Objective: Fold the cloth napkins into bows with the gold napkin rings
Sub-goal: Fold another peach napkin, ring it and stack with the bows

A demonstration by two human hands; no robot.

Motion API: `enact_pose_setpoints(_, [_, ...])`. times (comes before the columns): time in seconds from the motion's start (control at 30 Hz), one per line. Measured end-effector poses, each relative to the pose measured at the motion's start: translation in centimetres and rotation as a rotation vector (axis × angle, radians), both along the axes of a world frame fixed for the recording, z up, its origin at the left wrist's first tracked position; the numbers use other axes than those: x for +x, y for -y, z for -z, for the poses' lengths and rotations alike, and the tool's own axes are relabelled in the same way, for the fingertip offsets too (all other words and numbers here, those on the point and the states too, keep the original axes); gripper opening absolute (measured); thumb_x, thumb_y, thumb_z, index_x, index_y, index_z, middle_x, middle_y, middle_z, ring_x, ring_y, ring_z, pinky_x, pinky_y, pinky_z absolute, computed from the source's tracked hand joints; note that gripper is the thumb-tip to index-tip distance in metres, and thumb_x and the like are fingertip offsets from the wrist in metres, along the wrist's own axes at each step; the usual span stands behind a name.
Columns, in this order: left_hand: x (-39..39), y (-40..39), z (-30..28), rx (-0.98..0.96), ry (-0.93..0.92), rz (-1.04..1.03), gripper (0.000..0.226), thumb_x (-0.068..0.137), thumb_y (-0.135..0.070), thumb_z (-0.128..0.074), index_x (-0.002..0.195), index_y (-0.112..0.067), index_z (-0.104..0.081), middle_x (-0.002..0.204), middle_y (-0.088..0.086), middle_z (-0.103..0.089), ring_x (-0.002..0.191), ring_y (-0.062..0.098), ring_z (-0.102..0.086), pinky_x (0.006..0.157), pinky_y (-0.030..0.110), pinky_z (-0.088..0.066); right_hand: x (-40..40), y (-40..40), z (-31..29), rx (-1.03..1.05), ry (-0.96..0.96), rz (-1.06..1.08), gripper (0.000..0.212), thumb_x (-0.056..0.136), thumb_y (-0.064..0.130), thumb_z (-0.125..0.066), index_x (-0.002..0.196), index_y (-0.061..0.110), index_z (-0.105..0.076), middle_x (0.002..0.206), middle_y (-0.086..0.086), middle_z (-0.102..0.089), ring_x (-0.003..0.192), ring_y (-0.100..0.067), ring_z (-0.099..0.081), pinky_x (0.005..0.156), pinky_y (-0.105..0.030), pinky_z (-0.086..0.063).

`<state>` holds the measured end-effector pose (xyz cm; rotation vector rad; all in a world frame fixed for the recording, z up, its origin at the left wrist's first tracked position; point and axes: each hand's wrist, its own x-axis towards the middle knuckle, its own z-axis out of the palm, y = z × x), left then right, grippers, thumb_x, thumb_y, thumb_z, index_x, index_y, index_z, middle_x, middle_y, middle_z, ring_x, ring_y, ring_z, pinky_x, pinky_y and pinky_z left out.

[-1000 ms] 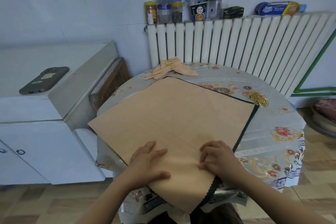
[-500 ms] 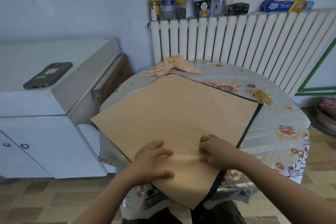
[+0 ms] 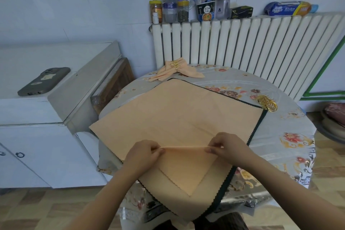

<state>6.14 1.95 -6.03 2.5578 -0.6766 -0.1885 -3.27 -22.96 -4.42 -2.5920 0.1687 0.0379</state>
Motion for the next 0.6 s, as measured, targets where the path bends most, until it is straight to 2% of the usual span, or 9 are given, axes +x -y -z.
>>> enact_pose_setpoints(0.1, [1.3, -0.7, -0.9, -0.005, 0.030, 0.026, 0.032, 0.094, -0.032, -0.053, 0.063, -0.026, -0.047, 0.066, -0.006, -0.051, 0.066, 0.008, -0.048, 0.059, 0.019, -0.031, -0.1, 1.0, -0.6, 0.112, 0.064, 0.051, 0.017, 0.089, 0.035, -0.061, 0.077, 0.024, -0.066, 0.080, 0.010, -0.064, 0.079, -0.007, -0.058, 0.069, -0.019, -0.041])
enact_pose_setpoints(0.2, [1.7, -0.9, -2.6, 0.004, 0.076, 0.094, 0.030, 0.094, -0.031, -0.052, 0.066, -0.020, -0.050, 0.067, -0.002, -0.054, 0.066, 0.012, -0.049, 0.059, 0.023, -0.032, -0.1, 1.4, -1.5, 0.138, 0.081, 0.026, 0.025, 0.091, 0.032, -0.059, 0.067, 0.023, -0.060, 0.065, 0.011, -0.058, 0.063, -0.001, -0.052, 0.055, -0.010, -0.035])
enact_pose_setpoints(0.3, [1.8, -0.7, -4.3, -0.025, 0.049, 0.146, 0.032, 0.094, -0.030, -0.054, 0.062, -0.026, -0.050, 0.063, -0.006, -0.052, 0.063, 0.007, -0.048, 0.060, 0.027, -0.033, -0.1, 1.8, -3.2, 0.101, -0.015, -0.034, 0.027, 0.093, 0.032, -0.056, 0.066, 0.029, -0.058, 0.057, 0.013, -0.051, 0.054, 0.003, -0.045, 0.054, -0.013, -0.031])
enact_pose_setpoints(0.43, [2.0, -1.2, -6.2, 0.014, -0.186, 0.306, 0.026, 0.093, -0.033, -0.056, 0.069, -0.025, -0.061, 0.054, -0.013, -0.049, 0.053, -0.001, -0.044, 0.054, 0.016, -0.031, -0.3, 2.8, -5.0, 0.142, -0.241, -0.130, 0.025, 0.093, 0.038, -0.055, 0.079, 0.022, -0.069, 0.067, 0.010, -0.062, 0.060, -0.001, -0.052, 0.067, -0.023, -0.038])
enact_pose_setpoints(0.5, [2.2, -1.3, -6.5, 0.042, -0.273, 0.333, 0.024, 0.093, -0.034, -0.057, 0.071, -0.026, -0.063, 0.053, -0.016, -0.050, 0.052, -0.003, -0.044, 0.052, 0.014, -0.031, 0.1, 3.1, -5.4, 0.170, -0.271, -0.143, 0.025, 0.092, 0.038, -0.055, 0.082, 0.021, -0.071, 0.072, 0.008, -0.065, 0.067, -0.006, -0.055, 0.072, -0.027, -0.040])
enact_pose_setpoints(0.6, [3.6, -0.8, -5.4, 0.020, -0.161, 0.220, 0.028, 0.092, -0.030, -0.059, 0.064, -0.023, -0.058, 0.051, -0.010, -0.045, 0.048, 0.000, -0.041, 0.050, 0.017, -0.028, 2.0, 3.2, -4.7, 0.091, -0.137, -0.062, 0.023, 0.092, 0.038, -0.056, 0.085, 0.021, -0.069, 0.073, 0.008, -0.062, 0.071, -0.008, -0.056, 0.065, -0.023, -0.039])
